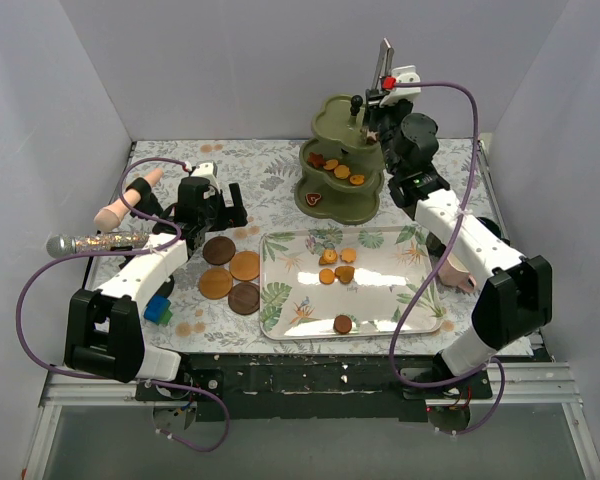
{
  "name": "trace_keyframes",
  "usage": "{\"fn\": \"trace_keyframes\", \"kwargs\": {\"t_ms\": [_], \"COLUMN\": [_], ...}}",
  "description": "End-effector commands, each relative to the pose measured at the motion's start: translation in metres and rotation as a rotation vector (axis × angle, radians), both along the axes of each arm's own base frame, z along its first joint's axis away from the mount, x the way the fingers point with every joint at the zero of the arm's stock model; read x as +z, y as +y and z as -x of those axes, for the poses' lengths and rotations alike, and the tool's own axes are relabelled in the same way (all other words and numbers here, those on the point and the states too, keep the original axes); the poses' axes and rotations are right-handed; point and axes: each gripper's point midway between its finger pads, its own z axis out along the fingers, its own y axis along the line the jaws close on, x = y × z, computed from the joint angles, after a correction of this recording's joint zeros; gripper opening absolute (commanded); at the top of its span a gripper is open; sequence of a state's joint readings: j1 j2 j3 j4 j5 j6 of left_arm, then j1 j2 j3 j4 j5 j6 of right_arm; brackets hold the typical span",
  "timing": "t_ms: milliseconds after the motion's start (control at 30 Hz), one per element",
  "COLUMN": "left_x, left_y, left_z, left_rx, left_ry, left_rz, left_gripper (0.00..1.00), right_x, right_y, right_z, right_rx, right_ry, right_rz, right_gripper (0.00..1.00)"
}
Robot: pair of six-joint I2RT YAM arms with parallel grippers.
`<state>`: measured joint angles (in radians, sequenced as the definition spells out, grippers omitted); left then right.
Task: Serve the afternoon tea
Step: Place the desert on the desert table.
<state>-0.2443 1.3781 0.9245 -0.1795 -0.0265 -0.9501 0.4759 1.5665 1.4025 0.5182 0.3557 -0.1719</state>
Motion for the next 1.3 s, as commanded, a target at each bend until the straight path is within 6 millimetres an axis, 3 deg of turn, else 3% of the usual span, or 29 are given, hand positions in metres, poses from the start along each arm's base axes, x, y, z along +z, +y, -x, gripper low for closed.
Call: {"fn": "trace_keyframes", "kwargs": {"t_ms": [0, 467, 633, 767, 900, 1000, 1100, 1267], "left_x": [0.021, 0.019, 0.020, 0.022, 0.023, 0.024, 0.028, 0.031], "left_y": [0.003, 0.003, 0.002, 0.003, 0.003, 0.002, 0.002, 0.003], "left_z": [-0.004, -0.004, -0.004, -0.004, -0.003, -0.003, -0.002, -0.001], "left_rx": [0.009, 0.007, 0.007, 0.006, 0.006, 0.006, 0.006, 0.008], "left_ry": [-0.054, -0.049, -0.051, -0.055, -0.058, -0.062, -0.072, -0.082], "left_rz": [-0.005, -0.005, -0.005, -0.003, -0.002, 0.001, 0.004, 0.006], "left_gripper": [0.98, 0.98, 0.98, 0.98, 0.98, 0.98, 0.98, 0.98], "right_x": [0.037, 0.038, 0.045, 0.063, 0.078, 0.094, 0.096, 0.058], "right_y": [-0.001, 0.004, 0.002, 0.001, 0.001, 0.003, 0.011, 0.028], "right_z": [-0.001, -0.015, -0.010, -0.001, 0.018, 0.047, 0.076, 0.120], "right_rx": [0.019, 0.040, 0.044, 0.057, 0.093, 0.122, 0.143, 0.156], "right_ry": [-0.086, -0.076, -0.101, -0.125, -0.151, -0.188, -0.193, -0.098], "right_rz": [-0.046, -0.049, -0.057, -0.061, -0.079, -0.089, -0.089, -0.088], "right_gripper": [0.42, 0.57, 0.51, 0.51, 0.50, 0.50, 0.50, 0.49]}}
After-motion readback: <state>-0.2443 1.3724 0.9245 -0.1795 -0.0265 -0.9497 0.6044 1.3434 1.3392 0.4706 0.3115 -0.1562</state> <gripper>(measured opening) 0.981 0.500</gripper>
